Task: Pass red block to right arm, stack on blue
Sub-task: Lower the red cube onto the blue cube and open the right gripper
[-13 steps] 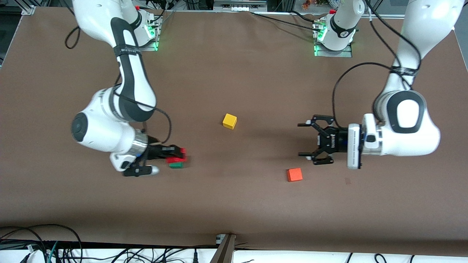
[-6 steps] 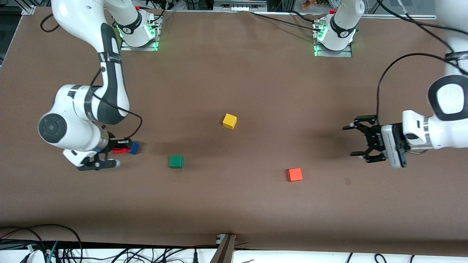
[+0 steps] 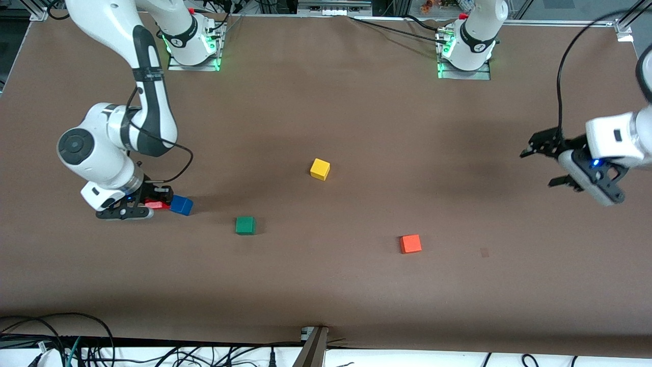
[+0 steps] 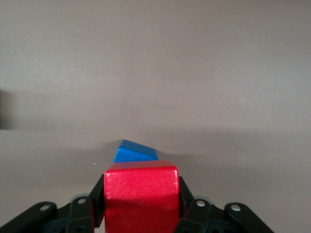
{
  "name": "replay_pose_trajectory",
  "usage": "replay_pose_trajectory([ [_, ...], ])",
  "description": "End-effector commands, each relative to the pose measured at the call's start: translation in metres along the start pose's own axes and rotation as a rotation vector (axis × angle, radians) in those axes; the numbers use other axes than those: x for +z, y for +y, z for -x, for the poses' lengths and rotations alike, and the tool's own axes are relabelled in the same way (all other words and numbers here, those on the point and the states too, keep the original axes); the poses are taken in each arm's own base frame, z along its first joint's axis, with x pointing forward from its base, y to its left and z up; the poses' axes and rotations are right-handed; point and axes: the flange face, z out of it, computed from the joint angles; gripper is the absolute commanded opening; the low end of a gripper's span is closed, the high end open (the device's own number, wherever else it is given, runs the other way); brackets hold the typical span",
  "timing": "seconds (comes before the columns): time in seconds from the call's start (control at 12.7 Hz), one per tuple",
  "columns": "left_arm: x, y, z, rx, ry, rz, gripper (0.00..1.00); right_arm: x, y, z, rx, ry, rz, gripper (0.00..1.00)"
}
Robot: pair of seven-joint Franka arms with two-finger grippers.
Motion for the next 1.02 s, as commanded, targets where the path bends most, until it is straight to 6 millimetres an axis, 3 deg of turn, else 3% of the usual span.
replay_pose_trajectory([
  [0.0,-0.025,0.033,0.012,-0.138,-0.084,-0.152,1.0,-0.004,-0.011,0.013,0.003,0.043,0.001,0.0],
  [0.31,-0.042,0.056,0.02,-0.349,-0.104,-0.221,1.0,0.015,-0.011,0.019,-0.003,0.118,0.046,0.0],
  [0.71,-0.054,0.041,0.029,-0.38,-0.104,-0.277,1.0,0.029,-0.017,0.022,0.004,0.126,0.062,0.0],
  [0.94,-0.068,0.035,0.035,-0.5,-0.072,-0.287,1.0,0.034,-0.025,0.024,0.004,0.118,0.062,0.0],
])
